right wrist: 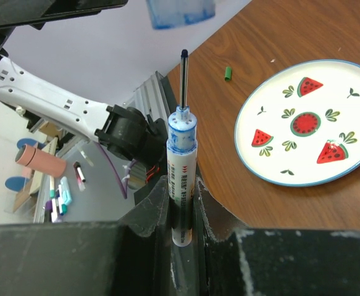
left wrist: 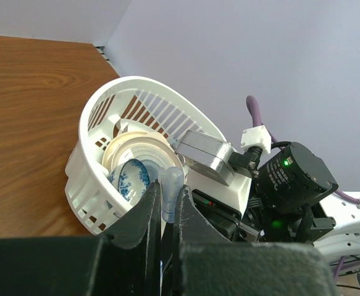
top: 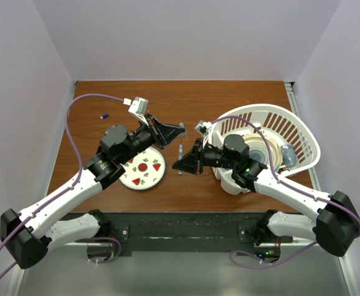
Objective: Insert the pens into the pen caps
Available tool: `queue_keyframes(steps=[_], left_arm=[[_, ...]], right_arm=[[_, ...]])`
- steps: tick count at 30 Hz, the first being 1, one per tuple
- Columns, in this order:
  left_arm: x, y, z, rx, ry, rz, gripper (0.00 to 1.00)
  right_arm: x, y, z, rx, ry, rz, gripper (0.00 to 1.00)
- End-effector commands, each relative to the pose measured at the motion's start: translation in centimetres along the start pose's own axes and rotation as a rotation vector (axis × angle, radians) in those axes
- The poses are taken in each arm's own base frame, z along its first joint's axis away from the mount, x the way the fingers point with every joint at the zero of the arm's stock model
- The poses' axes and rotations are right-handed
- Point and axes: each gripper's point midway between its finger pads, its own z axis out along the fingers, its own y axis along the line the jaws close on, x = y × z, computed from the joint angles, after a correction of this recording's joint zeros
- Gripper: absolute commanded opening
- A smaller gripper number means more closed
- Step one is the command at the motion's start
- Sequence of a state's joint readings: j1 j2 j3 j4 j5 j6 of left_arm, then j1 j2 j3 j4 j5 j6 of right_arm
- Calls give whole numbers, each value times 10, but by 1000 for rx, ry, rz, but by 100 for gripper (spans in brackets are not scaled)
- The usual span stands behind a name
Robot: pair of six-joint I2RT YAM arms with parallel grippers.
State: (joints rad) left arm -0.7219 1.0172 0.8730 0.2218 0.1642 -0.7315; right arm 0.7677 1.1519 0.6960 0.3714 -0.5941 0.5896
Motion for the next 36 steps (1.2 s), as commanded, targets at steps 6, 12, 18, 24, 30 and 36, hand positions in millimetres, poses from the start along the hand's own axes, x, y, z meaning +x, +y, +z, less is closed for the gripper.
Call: queue_keyframes(steps=[6, 12, 18, 24, 30, 36], left_arm=[[-18, -13, -5, 33, -46, 31, 0], [-16, -8, -5, 9, -42, 37, 0], [-15, -7, -7, 5, -37, 37, 0], [-12, -5, -8, 3, -25, 36, 0], [-9, -3, -10, -9, -20, 40, 0], [-4, 1, -10, -15, -5, 36, 0]], right_arm=[[-19, 14, 1, -29, -36, -53, 0], [-21, 13, -2, -15, -47, -55, 0], [-21, 12, -2, -2, -45, -55, 0], [-20, 10, -2, 5, -43, -49, 0], [-21, 11, -3, 4, -50, -48, 0], [-24, 13, -4, 0, -55, -54, 0]])
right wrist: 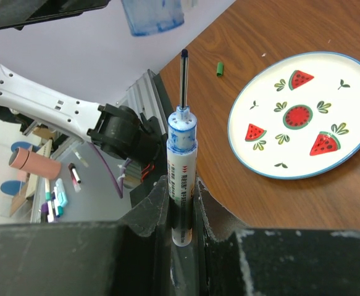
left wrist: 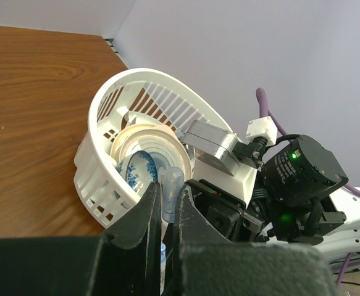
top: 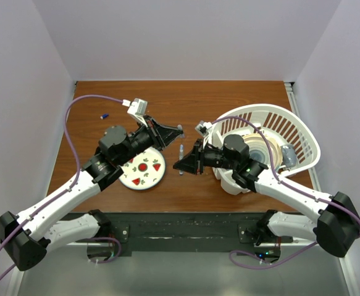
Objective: Insert the pens into the pen caps
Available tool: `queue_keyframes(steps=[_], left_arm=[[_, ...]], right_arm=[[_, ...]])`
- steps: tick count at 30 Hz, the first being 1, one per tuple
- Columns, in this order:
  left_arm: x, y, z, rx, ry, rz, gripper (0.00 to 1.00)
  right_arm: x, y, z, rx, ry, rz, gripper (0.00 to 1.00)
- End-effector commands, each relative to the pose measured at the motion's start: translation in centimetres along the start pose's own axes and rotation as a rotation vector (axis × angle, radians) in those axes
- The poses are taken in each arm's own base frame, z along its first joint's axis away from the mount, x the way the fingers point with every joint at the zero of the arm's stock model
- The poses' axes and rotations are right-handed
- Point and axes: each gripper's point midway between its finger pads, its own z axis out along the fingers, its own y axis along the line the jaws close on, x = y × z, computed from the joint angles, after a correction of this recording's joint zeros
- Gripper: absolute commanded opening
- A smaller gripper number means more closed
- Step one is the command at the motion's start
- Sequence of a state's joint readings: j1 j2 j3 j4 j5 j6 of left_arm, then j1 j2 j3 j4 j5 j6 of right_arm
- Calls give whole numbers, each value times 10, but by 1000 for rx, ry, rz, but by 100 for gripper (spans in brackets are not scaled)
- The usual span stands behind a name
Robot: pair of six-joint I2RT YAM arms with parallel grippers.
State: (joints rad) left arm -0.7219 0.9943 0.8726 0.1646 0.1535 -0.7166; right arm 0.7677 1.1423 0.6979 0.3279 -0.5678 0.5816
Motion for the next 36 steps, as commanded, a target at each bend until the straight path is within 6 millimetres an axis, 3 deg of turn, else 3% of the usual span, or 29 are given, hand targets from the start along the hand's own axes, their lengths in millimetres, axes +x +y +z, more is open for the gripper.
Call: queue_keyframes(steps=[1, 13, 16, 23, 30, 36], left_arm=[[-8, -4, -3, 12, -25, 26, 0], [-1, -6, -2, 37, 6, 33, 0], [7, -11, -2, 74, 47, 37, 0], [28, -3, -9, 50, 148, 35, 0], [43, -12, -17, 97, 256, 66, 0], [37, -22, -27, 111, 292, 99, 0]], right_arm=[[-26, 19, -3, -37, -64, -59, 0], [-29, 20, -3, -32, -74, -61, 0], [-33, 21, -2, -33, -78, -68, 0], [-45, 23, -4, -6, -99, -110, 0], [-50, 17, -9, 56, -81, -160, 0], [-57, 21, -18, 80, -85, -219, 0]])
